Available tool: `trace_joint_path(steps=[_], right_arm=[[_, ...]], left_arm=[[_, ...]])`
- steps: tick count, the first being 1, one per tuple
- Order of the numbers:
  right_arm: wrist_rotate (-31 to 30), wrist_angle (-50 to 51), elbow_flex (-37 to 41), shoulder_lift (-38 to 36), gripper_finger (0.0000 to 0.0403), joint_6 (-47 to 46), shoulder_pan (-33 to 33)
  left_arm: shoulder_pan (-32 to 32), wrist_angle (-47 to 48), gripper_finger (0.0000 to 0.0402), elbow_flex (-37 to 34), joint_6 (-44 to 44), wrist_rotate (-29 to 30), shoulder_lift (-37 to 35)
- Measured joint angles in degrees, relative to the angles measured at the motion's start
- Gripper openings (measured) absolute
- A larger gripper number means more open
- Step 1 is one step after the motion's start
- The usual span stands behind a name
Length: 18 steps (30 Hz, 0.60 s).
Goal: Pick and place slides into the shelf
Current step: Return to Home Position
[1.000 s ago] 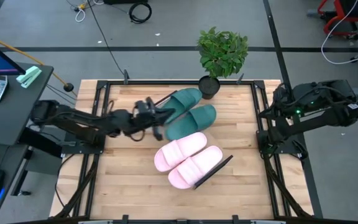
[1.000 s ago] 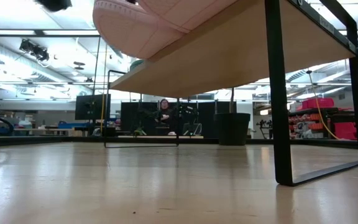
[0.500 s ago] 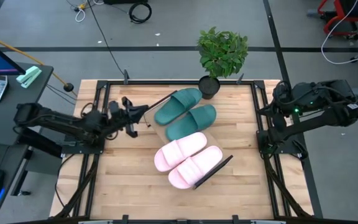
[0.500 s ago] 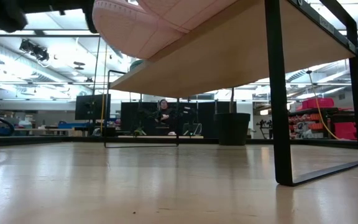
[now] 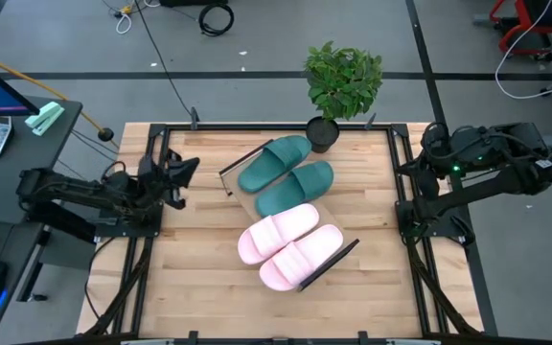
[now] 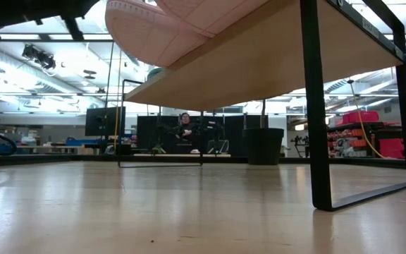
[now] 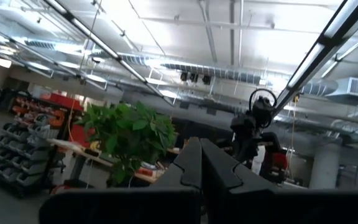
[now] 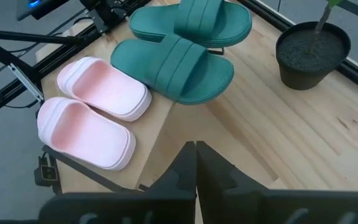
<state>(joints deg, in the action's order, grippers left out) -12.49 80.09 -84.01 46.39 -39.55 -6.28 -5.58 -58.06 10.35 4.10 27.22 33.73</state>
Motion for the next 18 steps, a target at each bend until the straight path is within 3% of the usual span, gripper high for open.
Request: trace_joint_path(steps=[18], right_arm=[[0.0, 0.0, 0.0, 0.0, 0.0002, -1.0, 0.0]], left_arm=[[0.0, 1.0, 0.0001, -5.9, -7.3, 0.2, -19.6]])
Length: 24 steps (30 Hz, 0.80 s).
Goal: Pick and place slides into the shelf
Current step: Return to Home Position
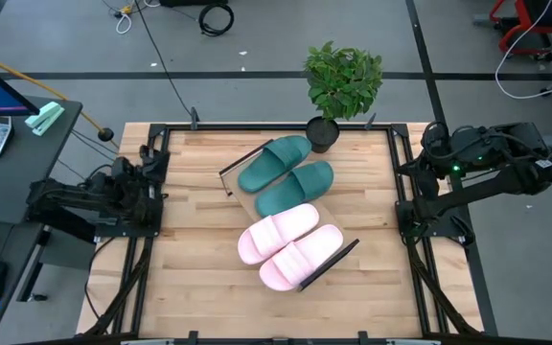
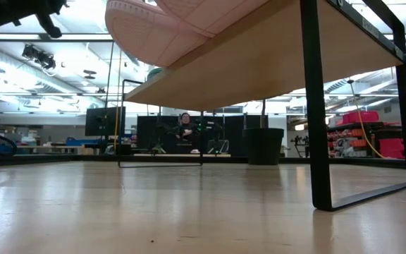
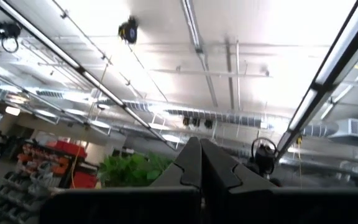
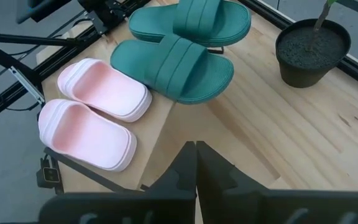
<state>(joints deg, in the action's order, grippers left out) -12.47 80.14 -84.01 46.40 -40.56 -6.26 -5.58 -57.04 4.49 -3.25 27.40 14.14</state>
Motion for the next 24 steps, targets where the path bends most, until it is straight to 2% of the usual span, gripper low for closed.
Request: trace_joint_path(steps=[12, 17, 24], right_arm=[[-0.5, 0.0, 0.0, 0.0, 0.0002, -0.1, 0.0], [-0.5, 0.0, 0.0, 0.0, 0.0003, -0.6, 0.0], [-1.0, 0.0, 0.0, 0.0, 0.0003, -0.9, 0.0]], left_arm=[[0.0, 11.9, 0.0001, -0.3, -3.2, -0.4, -14.1], [0.0, 13.1, 0.0000, -0.3, -3.7, -0.5, -14.0], [-0.1, 25.0, 0.0000, -0.3, 4.2, -5.6, -13.9]])
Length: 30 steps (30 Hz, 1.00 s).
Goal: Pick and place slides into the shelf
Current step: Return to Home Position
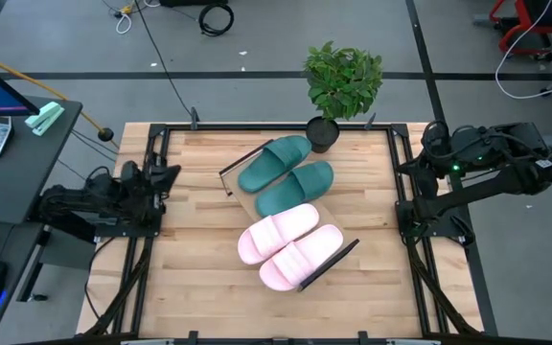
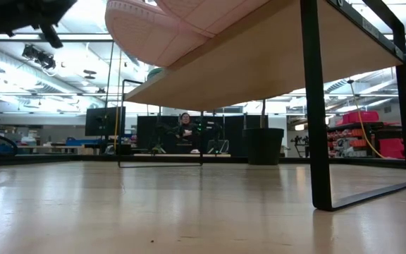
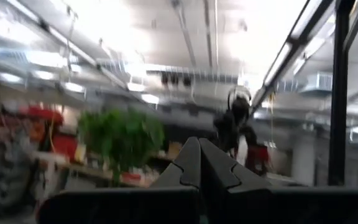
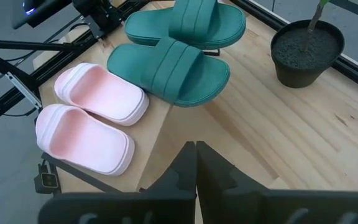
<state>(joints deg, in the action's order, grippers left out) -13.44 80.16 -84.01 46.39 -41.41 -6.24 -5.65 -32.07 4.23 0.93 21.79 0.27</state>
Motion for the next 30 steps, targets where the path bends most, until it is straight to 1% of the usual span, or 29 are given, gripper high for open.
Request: trace_joint_path(steps=[4, 8, 10, 15, 27, 30], right_arm=[[-0.1, 0.0, 0.0, 0.0, 0.0002, -0.7, 0.0], [-0.1, 0.0, 0.0, 0.0, 0.0003, -1.9, 0.0], [-0.1, 0.0, 0.0, 0.0, 0.0003, -2.5, 0.0], [-0.1, 0.0, 0.0, 0.0, 0.0002, -4.9, 0.0], [-1.6, 0.0, 0.0, 0.0, 0.0002, -8.5, 0.0], [-1.7, 0.0, 0.0, 0.0, 0.0002, -9.0, 0.0]], left_arm=[[0.0, 4.3, 0.0000, 0.0, 3.4, -2.0, 0.0], [0.0, 6.2, 0.0000, 0.0, 5.2, -6.2, 0.0], [0.0, 7.8, 0.0000, 0.0, 5.9, -7.3, 0.0], [0.0, 11.6, 0.0000, 0.0, 6.2, -7.8, 0.1], [0.0, 10.8, 0.0000, -0.1, 4.0, -8.6, 0.0], [0.0, 4.6, 0.0000, -3.4, 4.2, -8.6, 0.0]])
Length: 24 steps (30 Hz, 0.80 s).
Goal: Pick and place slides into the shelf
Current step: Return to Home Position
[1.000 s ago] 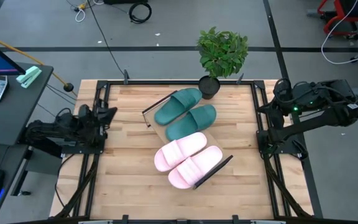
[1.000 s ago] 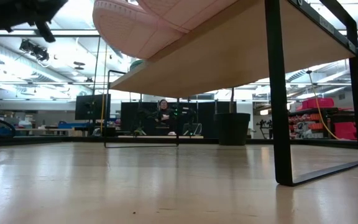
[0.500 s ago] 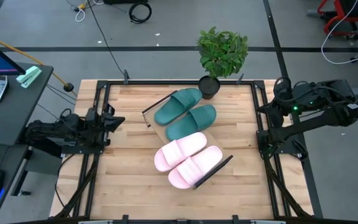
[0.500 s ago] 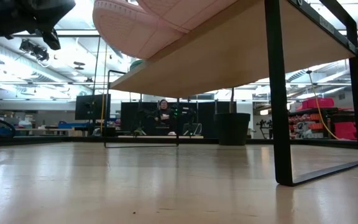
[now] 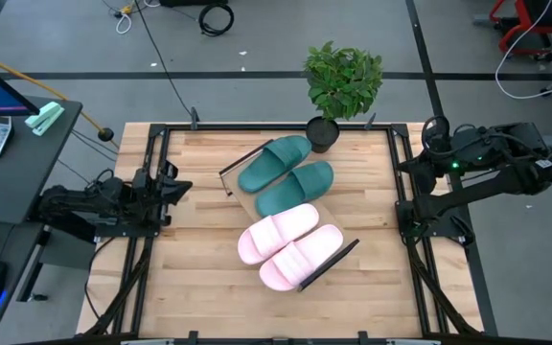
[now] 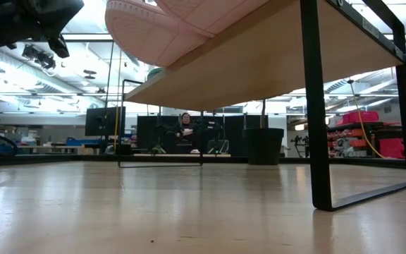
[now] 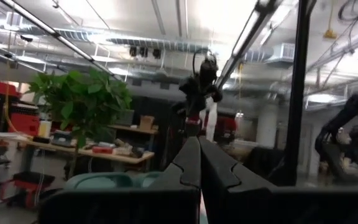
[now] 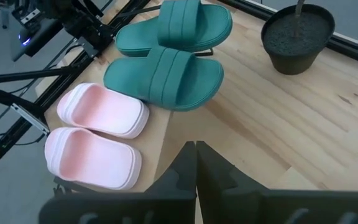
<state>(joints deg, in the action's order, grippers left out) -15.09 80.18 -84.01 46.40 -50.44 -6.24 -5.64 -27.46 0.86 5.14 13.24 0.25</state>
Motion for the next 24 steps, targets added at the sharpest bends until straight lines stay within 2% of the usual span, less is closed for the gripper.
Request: trace_joint_path(steps=[5, 11, 19, 24], right_arm=[[-0.4, 0.0, 0.0, 0.0, 0.0002, -0.4, 0.0], [-0.4, 0.8, 0.0, 0.0, 0.0003, -0.5, 0.0], [-0.4, 1.5, 0.0, -0.6, 0.0003, -1.7, 0.0], [-0.3, 1.5, 0.0, -1.1, 0.0002, -3.4, 0.0]], left_arm=[[0.1, -0.5, 0.0000, -0.3, 0.1, 0.3, 0.2], [0.1, 1.2, 0.0000, -0.3, 2.0, -4.2, 0.1], [0.1, 15.3, 0.0000, -0.3, 7.9, -5.0, 0.1], [0.1, 18.7, 0.0000, -0.3, 5.8, -3.5, 0.1]])
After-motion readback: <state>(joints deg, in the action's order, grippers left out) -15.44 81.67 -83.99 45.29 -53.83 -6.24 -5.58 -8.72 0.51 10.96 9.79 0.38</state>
